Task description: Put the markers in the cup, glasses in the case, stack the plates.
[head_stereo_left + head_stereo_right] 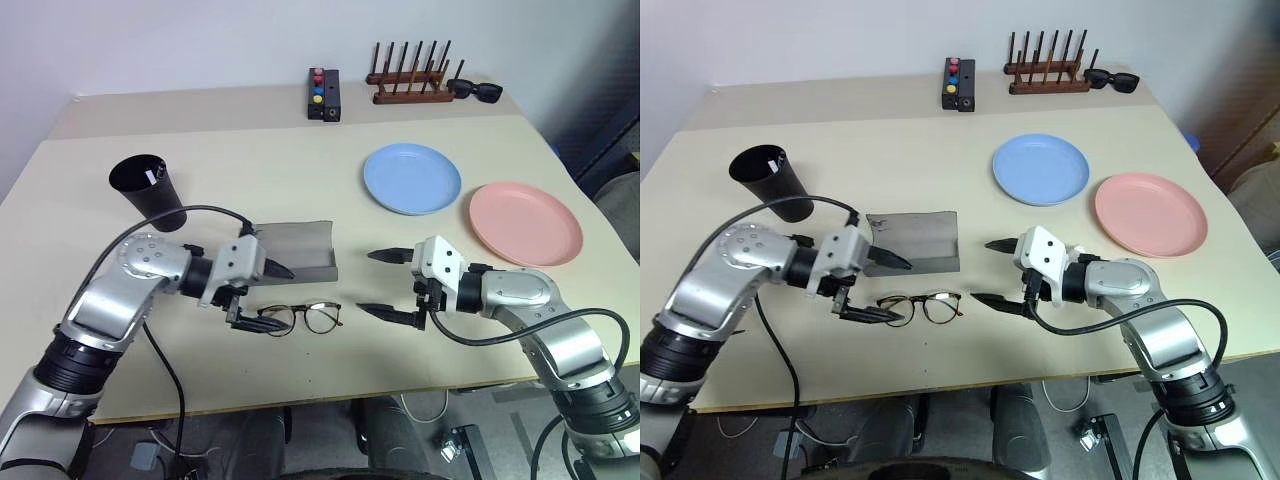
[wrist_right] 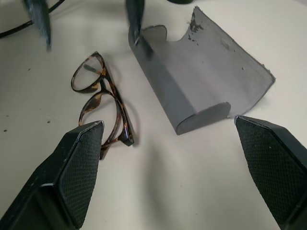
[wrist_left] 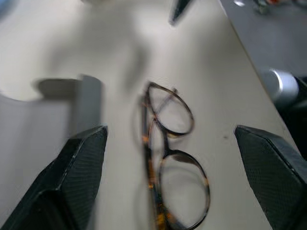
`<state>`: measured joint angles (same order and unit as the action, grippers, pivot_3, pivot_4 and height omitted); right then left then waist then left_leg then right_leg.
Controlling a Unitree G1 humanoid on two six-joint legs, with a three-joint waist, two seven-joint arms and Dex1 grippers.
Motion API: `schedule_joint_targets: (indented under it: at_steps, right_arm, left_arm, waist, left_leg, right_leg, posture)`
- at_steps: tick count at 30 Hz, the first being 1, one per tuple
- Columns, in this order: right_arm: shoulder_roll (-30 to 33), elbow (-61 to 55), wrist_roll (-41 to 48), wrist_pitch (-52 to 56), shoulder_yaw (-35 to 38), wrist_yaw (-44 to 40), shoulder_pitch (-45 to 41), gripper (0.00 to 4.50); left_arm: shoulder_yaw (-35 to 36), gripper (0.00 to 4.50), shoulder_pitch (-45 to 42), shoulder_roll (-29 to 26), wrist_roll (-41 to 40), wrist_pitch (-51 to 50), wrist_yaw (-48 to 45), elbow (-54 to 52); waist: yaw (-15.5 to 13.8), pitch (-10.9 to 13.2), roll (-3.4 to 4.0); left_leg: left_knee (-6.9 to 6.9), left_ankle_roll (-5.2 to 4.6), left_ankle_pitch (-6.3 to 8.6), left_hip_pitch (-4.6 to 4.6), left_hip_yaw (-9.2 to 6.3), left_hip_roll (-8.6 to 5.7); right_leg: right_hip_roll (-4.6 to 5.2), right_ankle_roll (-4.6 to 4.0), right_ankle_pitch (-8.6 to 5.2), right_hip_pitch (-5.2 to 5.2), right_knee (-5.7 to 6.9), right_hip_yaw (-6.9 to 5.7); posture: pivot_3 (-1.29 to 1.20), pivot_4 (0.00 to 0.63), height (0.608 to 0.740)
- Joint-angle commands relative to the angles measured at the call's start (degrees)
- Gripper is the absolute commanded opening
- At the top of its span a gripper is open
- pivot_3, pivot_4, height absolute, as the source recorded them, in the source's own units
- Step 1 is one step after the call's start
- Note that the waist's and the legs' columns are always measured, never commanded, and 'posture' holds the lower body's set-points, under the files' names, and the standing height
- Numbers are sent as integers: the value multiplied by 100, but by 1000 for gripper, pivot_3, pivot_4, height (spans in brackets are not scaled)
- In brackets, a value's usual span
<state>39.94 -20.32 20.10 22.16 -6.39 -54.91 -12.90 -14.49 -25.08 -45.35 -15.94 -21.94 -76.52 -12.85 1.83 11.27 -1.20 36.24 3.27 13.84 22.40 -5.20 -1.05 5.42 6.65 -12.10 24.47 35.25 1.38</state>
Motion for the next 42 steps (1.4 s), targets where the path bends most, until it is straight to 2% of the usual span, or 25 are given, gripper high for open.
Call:
schedule_joint_targets:
  at_steps: [1,10,18,20,22,23,26,37,38,39,40,42]
  right_arm:
    - [74,-315,33,-8,168,70,76,4500]
    - [47,-423,17,33,208,206,213,4500]
    - [27,-394,-16,2,167,248,228,4500]
    - [19,-386,-26,-4,152,252,220,4500]
    - [10,-376,-41,-12,139,251,212,4500]
    - [6,-371,-49,-16,134,250,208,4500]
    - [-2,-357,-72,-30,120,246,208,4500]
    - [-18,-325,-127,-55,94,235,200,4500]
    - [-19,-323,-131,-57,93,235,199,4500]
    - [-19,-323,-134,-57,92,236,198,4500]
    - [-18,-323,-136,-57,91,236,198,4500]
    - [-17,-324,-138,-58,91,236,197,4500]
  left_arm:
    - [-284,4436,-215,22,388,253,32,26]
    - [-781,4436,-455,326,815,580,-11,575]
    - [-828,4436,-465,516,814,630,-90,795]
    - [-823,3906,-445,515,814,653,-90,823]
    - [-810,3182,-416,507,793,667,-98,827]
    - [-798,2569,-393,494,774,663,-106,806]
    - [-773,1111,-344,468,756,653,-88,745]
    - [-550,1111,-335,459,444,476,-138,557]
    - [-494,566,-360,480,336,395,-159,531]
    - [-457,229,-378,487,263,343,-177,513]
    - [-440,44,-389,482,230,318,-186,502]
    - [-426,44,-401,461,191,287,-192,480]
  waist:
    - [-18,0,0]
    - [-97,0,0]
    - [-95,0,0]
    - [-98,0,0]
    - [-99,0,0]
    - [-99,0,0]
    - [-99,0,0]
    - [-99,-1,1]
    - [-98,-1,1]
    - [-97,-1,1]
    - [-99,-1,1]
    - [-99,-1,1]
  left_leg:
    - [0,0,0,0,0,0]
    - [2,0,0,1,2,0]
    - [2,0,0,0,1,0]
    - [2,0,0,0,1,0]
    - [2,0,0,0,1,0]
    - [2,0,0,0,2,0]
    - [2,0,0,0,2,0]
    - [3,0,0,-2,1,0]
    - [3,0,0,-2,1,0]
    - [3,0,0,-2,1,0]
    - [3,0,0,-2,1,0]
    - [5,0,0,-2,1,0]
  right_leg:
    - [0,0,0,0,0,0]
    - [0,0,0,0,-2,0]
    - [0,-1,0,0,-2,0]
    - [0,0,0,0,-1,0]
    - [0,0,0,0,-2,0]
    - [0,0,0,0,-2,0]
    - [0,0,0,0,-2,0]
    - [0,-1,0,-3,-2,0]
    - [0,-1,0,-3,-1,0]
    - [0,-1,0,-3,-1,0]
    - [0,-1,0,-3,-1,0]
    - [0,-1,0,-3,0,0]
  posture:
    - [0,150,734]
    - [0,150,734]
    - [0,150,734]
    - [0,150,734]
    - [0,150,734]
    - [0,150,734]
    - [0,150,734]
    - [0,150,734]
    - [0,150,734]
    - [0,150,734]
    - [0,150,734]
    - [0,150,734]
